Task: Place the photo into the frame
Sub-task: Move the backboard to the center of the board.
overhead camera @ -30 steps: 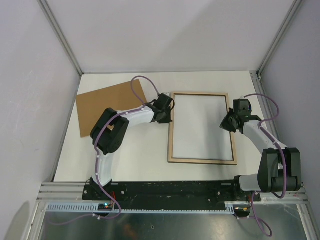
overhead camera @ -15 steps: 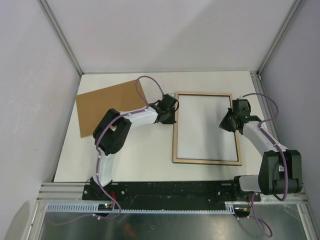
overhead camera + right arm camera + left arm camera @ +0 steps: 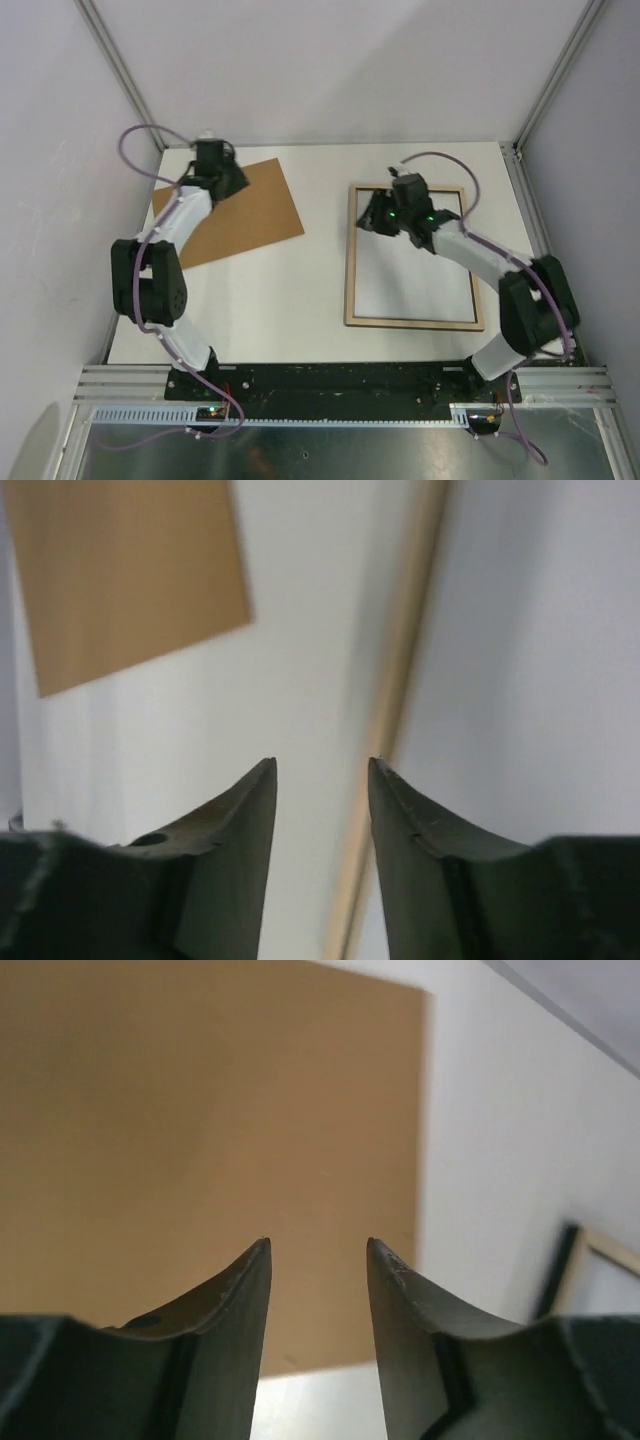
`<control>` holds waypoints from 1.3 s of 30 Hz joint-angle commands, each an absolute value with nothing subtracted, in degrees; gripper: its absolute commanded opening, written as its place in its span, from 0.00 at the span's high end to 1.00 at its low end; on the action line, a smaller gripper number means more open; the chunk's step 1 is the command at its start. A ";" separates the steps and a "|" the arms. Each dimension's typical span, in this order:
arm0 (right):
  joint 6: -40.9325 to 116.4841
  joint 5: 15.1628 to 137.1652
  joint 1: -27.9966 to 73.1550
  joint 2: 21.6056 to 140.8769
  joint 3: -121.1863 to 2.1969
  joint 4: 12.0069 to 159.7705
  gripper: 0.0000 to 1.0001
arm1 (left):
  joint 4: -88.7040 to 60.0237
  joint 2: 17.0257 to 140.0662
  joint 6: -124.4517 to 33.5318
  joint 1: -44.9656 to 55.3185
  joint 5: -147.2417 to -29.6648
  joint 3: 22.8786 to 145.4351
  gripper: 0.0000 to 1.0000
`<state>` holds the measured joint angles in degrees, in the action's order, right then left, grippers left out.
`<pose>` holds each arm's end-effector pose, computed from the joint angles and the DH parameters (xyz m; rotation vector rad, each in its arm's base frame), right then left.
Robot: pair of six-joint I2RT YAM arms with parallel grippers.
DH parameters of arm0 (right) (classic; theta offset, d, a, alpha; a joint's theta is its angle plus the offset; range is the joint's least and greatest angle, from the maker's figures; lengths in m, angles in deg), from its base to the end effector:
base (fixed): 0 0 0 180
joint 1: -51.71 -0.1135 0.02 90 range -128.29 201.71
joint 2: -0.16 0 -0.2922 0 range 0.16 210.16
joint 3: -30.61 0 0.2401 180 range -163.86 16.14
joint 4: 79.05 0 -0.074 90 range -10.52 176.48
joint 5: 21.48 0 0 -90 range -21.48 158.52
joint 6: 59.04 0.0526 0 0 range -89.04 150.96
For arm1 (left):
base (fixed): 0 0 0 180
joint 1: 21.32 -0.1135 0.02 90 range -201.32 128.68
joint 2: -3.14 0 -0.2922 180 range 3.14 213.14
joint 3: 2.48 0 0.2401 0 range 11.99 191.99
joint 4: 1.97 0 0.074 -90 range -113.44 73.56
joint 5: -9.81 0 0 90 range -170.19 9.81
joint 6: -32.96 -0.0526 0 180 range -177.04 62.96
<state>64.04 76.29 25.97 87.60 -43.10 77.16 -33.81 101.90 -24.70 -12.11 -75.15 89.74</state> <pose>0.3034 0.1542 0.2716 0.0708 2.3133 0.6967 0.3977 -0.0598 0.2965 -0.4988 2.1982 -0.2938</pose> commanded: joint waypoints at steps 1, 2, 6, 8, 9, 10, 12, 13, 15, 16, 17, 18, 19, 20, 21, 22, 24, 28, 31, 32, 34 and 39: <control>63.95 80.46 21.29 98.79 -54.00 87.45 0.49 | -35.55 99.70 -25.29 -21.87 -74.98 86.91 0.48; 63.71 81.13 20.46 101.68 -56.19 88.37 0.46 | -35.49 99.32 -24.99 -24.50 -75.03 86.19 0.44; 62.34 82.85 18.44 111.74 -64.67 89.82 0.38 | -35.46 98.53 -25.28 -32.97 -74.29 84.41 0.34; 61.63 83.82 17.97 116.47 -69.19 89.73 0.34 | -35.44 99.34 -26.23 -35.27 -73.14 84.41 0.31; 61.37 84.56 17.79 118.61 -72.05 89.52 0.33 | -35.48 99.89 -26.60 -36.20 -72.31 84.37 0.30; 61.02 85.11 17.61 121.30 -74.27 89.14 0.31 | -35.50 100.38 -27.06 -36.81 -71.59 84.30 0.29; 60.36 85.81 17.17 125.76 -79.50 88.07 0.29 | -35.47 101.52 -27.53 -38.14 -70.18 83.70 0.27; 60.03 86.00 16.99 127.52 -81.91 87.59 0.28 | -35.45 101.99 -27.61 -38.69 -69.87 83.26 0.25; 59.76 86.14 16.79 130.99 -85.63 86.96 0.25 | -35.43 102.78 -27.91 -39.51 -68.80 82.41 0.22; 59.64 86.39 16.76 132.19 -86.95 86.85 0.24 | -35.43 103.28 -28.23 -39.78 -68.12 82.14 0.21; 59.54 86.59 16.74 133.55 -88.45 86.80 0.23 | -35.43 103.70 -28.62 -39.95 -67.52 81.82 0.20; 59.49 86.92 16.78 134.44 -89.50 85.85 0.22 | -35.43 104.18 -29.03 -40.13 -66.83 81.58 0.19; 59.46 87.26 16.80 135.42 -90.47 85.42 0.21 | -35.38 104.55 -29.32 -40.26 -66.39 81.24 0.18; 59.49 87.69 16.76 136.12 -91.44 85.21 0.20 | -35.41 105.00 -29.60 -40.33 -65.95 80.93 0.17; 59.60 88.08 16.74 136.92 -92.10 85.05 0.19 | -35.42 105.40 -29.74 -40.45 -65.65 80.78 0.16; 59.61 88.59 16.73 137.49 -92.73 84.98 0.19 | -35.42 105.82 -29.99 -40.60 -65.62 80.71 0.15; 59.63 89.78 16.71 138.73 -93.98 84.68 0.18 | -35.43 106.57 -30.19 -41.02 -65.98 80.72 0.13; 58.57 91.49 16.75 140.72 -96.62 82.61 0.15 | -35.46 107.43 -31.26 -41.73 -67.53 80.81 0.10; 58.54 92.81 16.85 141.56 -97.18 82.44 0.14 | -35.51 107.82 -32.36 -42.17 -67.59 80.88 0.09; 58.72 93.58 16.83 141.92 -97.48 82.48 0.13 | -35.51 107.82 -32.70 -42.42 -67.43 80.71 0.08; 58.82 94.59 16.75 143.00 -98.24 82.25 0.13 | -35.56 107.77 -33.25 -42.84 -67.44 80.43 0.08; 59.11 95.46 16.56 144.68 -100.33 81.37 0.12 | -35.82 108.50 -33.63 -43.41 -67.50 80.20 0.08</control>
<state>59.63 93.54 16.96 142.81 -97.16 82.89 -36.50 107.69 -31.72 -42.62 -68.33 80.65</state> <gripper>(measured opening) 0.874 0.919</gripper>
